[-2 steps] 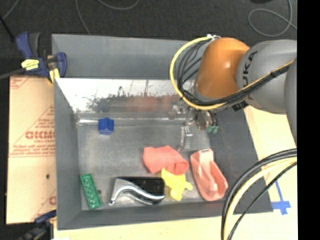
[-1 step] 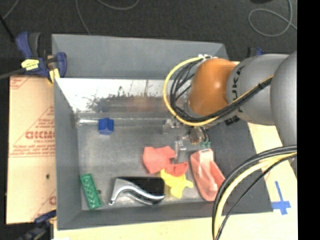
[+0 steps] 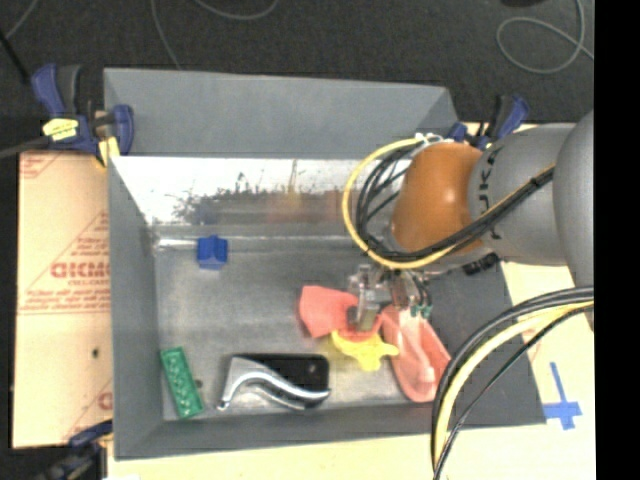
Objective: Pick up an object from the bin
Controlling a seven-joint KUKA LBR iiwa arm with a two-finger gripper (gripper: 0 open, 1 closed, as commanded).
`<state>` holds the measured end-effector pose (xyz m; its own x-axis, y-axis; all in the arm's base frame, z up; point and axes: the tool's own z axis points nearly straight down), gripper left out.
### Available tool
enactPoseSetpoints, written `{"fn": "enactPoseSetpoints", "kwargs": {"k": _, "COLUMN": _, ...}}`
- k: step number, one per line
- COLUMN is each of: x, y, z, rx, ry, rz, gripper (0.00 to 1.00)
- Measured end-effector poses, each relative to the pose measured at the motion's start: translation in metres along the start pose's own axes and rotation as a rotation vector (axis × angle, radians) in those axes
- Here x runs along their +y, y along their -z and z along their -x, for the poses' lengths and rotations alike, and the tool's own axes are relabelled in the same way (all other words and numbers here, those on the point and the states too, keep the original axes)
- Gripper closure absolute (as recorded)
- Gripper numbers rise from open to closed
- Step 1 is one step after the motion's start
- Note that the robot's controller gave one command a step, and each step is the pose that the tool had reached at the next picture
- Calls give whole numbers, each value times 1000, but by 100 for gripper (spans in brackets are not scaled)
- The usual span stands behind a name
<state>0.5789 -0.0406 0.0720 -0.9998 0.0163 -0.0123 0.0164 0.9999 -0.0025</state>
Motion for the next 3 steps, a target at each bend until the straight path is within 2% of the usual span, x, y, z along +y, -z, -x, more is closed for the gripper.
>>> {"fn": "enactPoseSetpoints", "kwargs": {"k": 1, "x": 0, "y": 0, "z": 0, "rx": 0, "ry": 0, "rz": 0, "gripper": 100}}
{"fn": "enactPoseSetpoints", "kwargs": {"k": 2, "x": -12, "y": 0, "z": 16, "rx": -8, "ry": 58, "rz": -1, "gripper": 100}}
{"fn": "enactPoseSetpoints", "kwargs": {"k": 3, "x": -12, "y": 0, "z": 16, "rx": -8, "ry": 58, "rz": -1, "gripper": 100}}
